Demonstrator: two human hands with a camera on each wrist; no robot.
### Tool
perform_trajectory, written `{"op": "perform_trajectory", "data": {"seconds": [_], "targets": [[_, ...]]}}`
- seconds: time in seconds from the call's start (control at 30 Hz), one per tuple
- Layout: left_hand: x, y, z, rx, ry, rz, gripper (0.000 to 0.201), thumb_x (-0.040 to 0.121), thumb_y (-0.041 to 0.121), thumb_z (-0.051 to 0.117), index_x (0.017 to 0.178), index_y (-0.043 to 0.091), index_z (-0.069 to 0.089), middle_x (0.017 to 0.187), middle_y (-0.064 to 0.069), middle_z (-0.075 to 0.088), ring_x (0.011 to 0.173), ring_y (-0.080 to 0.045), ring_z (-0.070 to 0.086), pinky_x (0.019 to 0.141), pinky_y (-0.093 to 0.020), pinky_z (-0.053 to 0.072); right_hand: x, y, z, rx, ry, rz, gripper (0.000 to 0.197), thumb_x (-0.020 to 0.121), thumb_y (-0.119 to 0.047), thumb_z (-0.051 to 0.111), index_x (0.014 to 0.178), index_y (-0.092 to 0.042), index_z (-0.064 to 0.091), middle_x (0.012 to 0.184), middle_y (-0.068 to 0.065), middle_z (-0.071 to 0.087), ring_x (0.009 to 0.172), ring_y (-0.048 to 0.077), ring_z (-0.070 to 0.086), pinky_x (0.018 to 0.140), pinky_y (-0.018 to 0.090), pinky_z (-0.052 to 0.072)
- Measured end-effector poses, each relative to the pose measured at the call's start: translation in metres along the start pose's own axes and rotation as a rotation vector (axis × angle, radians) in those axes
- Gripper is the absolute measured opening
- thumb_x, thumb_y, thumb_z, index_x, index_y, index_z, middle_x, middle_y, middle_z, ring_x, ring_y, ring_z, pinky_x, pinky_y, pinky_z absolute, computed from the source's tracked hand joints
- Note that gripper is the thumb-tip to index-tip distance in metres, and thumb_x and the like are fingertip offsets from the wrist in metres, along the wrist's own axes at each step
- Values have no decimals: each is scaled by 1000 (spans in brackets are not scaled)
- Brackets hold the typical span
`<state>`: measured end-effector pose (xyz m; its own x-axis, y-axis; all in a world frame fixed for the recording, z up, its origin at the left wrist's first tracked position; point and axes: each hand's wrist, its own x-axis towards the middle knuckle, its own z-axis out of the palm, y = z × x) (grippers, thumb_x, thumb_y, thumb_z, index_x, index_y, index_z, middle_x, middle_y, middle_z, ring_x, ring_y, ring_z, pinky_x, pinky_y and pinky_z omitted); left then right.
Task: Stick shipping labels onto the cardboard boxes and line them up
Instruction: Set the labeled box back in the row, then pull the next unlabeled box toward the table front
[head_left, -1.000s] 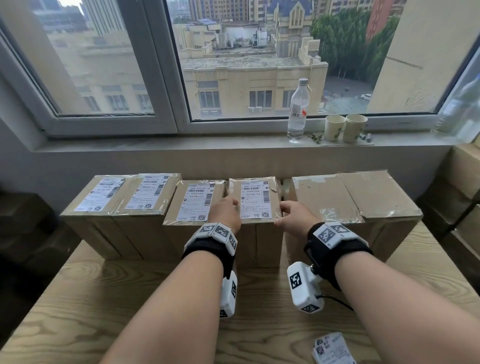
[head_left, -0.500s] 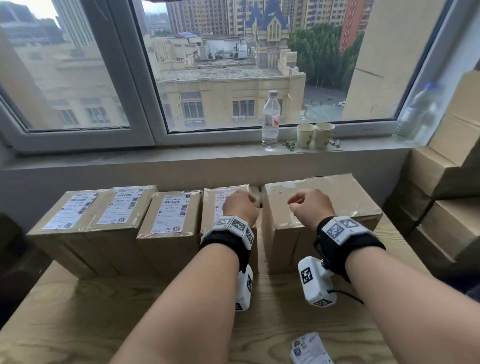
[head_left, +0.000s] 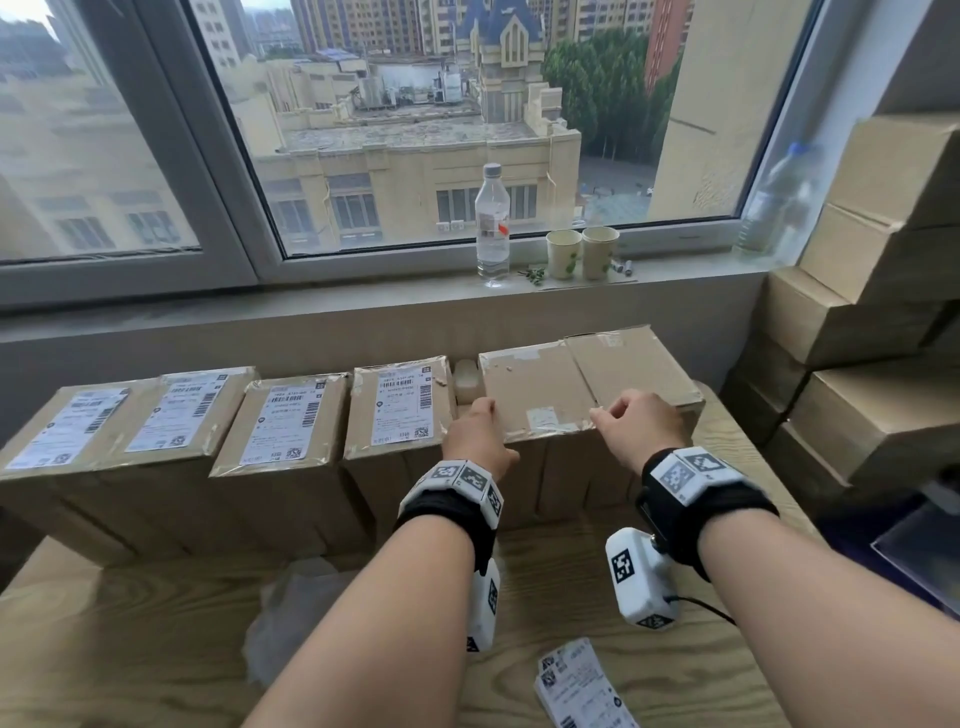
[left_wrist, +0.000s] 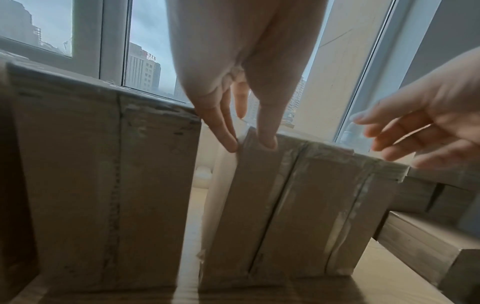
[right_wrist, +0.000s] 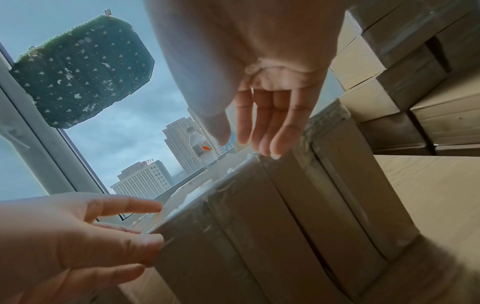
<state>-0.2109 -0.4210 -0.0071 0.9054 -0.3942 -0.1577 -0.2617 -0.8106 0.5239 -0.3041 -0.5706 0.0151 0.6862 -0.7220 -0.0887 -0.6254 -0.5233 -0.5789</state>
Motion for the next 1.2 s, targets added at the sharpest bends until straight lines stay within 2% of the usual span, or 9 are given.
{"op": "perform_trajectory", "data": {"seconds": [0.1,0.2,0.4,0.57,0.77,0.83,0.97,1.07,1.2], "targets": [[-6,2,3,-35,32,34,62,82,39,71,137,20,47,131,-4,59,120,-22,55,101,-32,45,-3,8,1,18,-39,46,27,88,-40,60,75,-16,59,98,12,70,91,34,67,84,35,54],[-10,6,3,-54,73,30,38,90,42,59,122,21,61,123,-4,64,116,-21,57,96,-30,45,-9,11,1,42,-55,67,34,87,-39,60,62,-19,52,91,13,70,84,35,69,83,41,55],[-14,6,4,-94,177,-27,20,90,35,63,98,19,71,111,-3,67,106,-21,61,90,-31,47,-17,18,-1,45,-66,92,30,87,-42,60,69,-18,57,93,11,70,80,32,70,80,43,58],[-19,-1,6,-93,195,-90,3,81,26,72,84,25,74,102,4,68,99,-16,64,85,-30,53,-23,17,-1,66,-99,134,38,89,-42,58,100,-6,64,94,10,67,68,29,70,70,42,60],[-27,-5,5,-125,171,-146,10,76,24,77,74,24,67,97,5,67,95,-16,64,85,-29,52,-26,22,5,108,-92,111,24,90,-38,60,82,-15,56,81,0,55,62,18,57,70,43,60],[-30,-6,5,-151,157,-165,19,74,24,79,76,26,60,97,4,66,96,-17,64,87,-29,52,-27,24,7,119,-106,91,24,89,-38,61,95,-15,58,88,1,57,65,16,57,73,43,60],[-34,-8,6,-221,123,-211,39,70,24,82,103,22,60,108,1,69,107,-18,63,93,-30,49,-26,26,11,80,-137,43,39,88,-40,61,117,-14,60,119,7,62,107,27,61,88,43,55],[-35,-11,4,-244,88,-219,44,70,23,82,111,24,65,113,1,69,110,-17,62,95,-29,48,-27,26,13,70,-164,32,39,88,-41,60,117,-15,60,117,7,66,103,30,64,90,44,54],[-42,-16,2,-287,87,-228,25,71,20,78,95,23,72,103,2,71,100,-16,63,83,-22,47,-27,27,15,73,-152,37,26,88,-43,58,95,-19,59,104,7,70,94,31,67,88,39,54]]}}
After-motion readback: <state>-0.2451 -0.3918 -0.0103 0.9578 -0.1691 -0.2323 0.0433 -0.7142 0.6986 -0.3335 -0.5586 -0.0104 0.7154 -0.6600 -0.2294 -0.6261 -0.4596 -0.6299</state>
